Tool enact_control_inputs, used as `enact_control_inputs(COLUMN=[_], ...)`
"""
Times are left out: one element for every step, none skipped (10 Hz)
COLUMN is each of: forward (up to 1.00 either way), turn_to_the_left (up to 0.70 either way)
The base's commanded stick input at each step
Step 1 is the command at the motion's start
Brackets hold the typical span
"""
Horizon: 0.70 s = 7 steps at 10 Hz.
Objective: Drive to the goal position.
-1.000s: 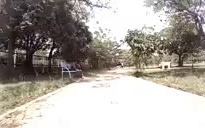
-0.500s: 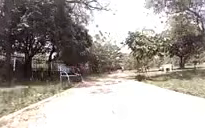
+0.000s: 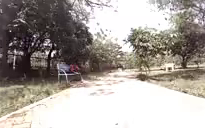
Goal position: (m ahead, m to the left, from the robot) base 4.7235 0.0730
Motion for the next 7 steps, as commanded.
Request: enact_control_inputs(forward=[0.70, 0.70, 0.70, 0.70, 0.70, 0.70, 0.70], turn_to_the_left=[0.00, 0.00, 0.00, 0.00, 0.00, 0.00, 0.00])
